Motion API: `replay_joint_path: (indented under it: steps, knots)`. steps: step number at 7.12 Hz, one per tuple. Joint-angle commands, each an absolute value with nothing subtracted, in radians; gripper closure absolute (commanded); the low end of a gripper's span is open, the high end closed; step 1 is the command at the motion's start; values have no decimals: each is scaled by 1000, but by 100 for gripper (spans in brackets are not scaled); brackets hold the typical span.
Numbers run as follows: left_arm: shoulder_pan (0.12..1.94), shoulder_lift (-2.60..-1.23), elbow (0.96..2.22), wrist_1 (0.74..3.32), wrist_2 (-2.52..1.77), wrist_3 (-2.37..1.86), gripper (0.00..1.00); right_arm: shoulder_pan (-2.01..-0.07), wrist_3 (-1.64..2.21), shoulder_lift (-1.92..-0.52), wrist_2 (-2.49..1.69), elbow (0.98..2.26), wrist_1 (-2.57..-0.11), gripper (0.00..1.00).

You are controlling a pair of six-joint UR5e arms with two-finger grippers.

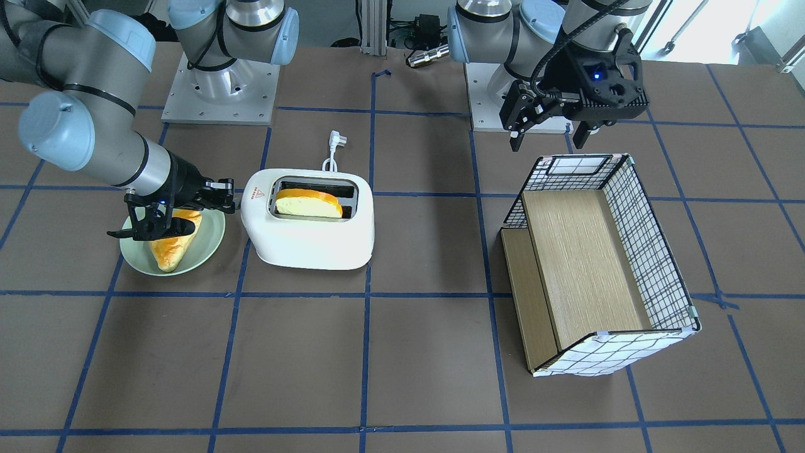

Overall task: Press toaster with right arm
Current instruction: 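Position the right gripper on top of the toaster's lever, then press the toaster lever down with the right gripper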

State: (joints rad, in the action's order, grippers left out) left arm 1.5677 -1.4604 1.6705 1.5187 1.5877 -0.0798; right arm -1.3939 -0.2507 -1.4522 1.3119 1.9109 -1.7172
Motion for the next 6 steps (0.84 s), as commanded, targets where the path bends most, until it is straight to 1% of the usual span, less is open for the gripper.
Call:
replay_joint_path:
  steps: [1, 6]
  knots:
    - [1568, -1460, 1671, 1519, 1588, -80, 0, -1393, -250, -1448, 1309, 1914, -1718, 100]
    - [1568, -1460, 1671, 1519, 1588, -80, 0, -1390, -250, -1430, 1310, 1951, -1776, 100]
